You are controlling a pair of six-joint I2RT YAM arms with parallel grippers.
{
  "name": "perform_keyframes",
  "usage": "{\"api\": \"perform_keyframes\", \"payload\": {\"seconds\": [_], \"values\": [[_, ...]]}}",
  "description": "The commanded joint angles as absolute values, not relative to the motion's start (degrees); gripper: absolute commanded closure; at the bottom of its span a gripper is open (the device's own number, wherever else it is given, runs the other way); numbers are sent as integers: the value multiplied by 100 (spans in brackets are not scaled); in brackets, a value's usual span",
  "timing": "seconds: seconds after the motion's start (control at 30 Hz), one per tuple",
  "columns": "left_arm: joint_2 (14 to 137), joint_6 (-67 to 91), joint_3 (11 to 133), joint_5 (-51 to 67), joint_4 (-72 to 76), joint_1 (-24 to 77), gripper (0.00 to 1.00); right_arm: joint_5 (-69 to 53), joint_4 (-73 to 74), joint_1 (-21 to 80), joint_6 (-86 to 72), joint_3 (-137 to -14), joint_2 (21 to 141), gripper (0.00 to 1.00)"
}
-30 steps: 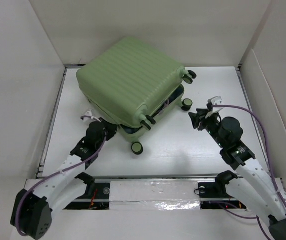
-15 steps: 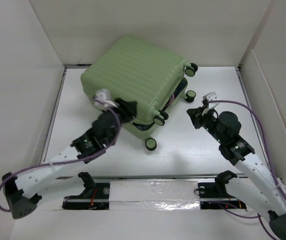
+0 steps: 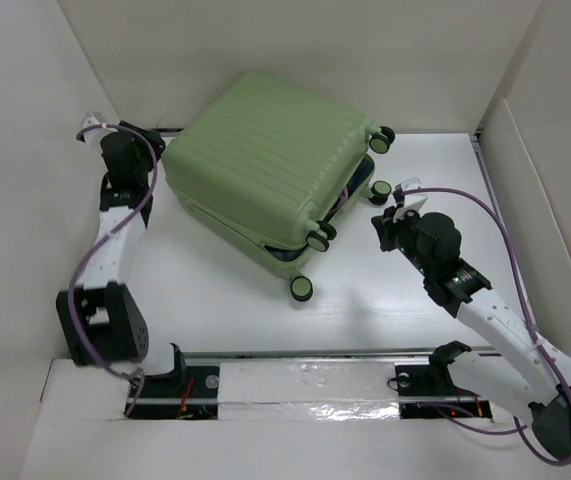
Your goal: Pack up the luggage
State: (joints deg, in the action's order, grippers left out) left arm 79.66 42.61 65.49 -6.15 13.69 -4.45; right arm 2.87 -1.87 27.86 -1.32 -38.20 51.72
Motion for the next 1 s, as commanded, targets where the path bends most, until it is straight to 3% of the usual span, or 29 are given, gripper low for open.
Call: {"api": "perform_keyframes", "payload": {"seconds": [0.0, 0.2, 0.47, 0.77, 0.87, 0.93, 0.97], "values": [[8690, 3974, 7782, 420, 1180, -948, 60, 694, -422, 2839, -149, -3982, 5141, 97], [11134, 3463, 10683, 1362, -859, -1494, 60, 905, -202, 2786, -202, -3955, 5370, 97], [12873, 3384, 12225, 2653, -1169, -1494, 60, 923, -465, 2453, -325, -3779, 5598, 97], [13359, 3542, 11831, 3911, -45, -862, 59, 466, -685, 1916, -624, -4692, 7214, 93], [12731, 3681, 10841, 3508, 542, -677, 61, 396, -887, 1863, -659, -4964, 7751, 90], [12002, 4241, 8878, 3305, 2172, -598, 61, 264, -966, 1811, -729, -5184, 8127, 89], [11788, 4497, 8868, 3296, 2180, -598, 61, 264, -1028, 1758, -747, -5186, 8234, 89]]}}
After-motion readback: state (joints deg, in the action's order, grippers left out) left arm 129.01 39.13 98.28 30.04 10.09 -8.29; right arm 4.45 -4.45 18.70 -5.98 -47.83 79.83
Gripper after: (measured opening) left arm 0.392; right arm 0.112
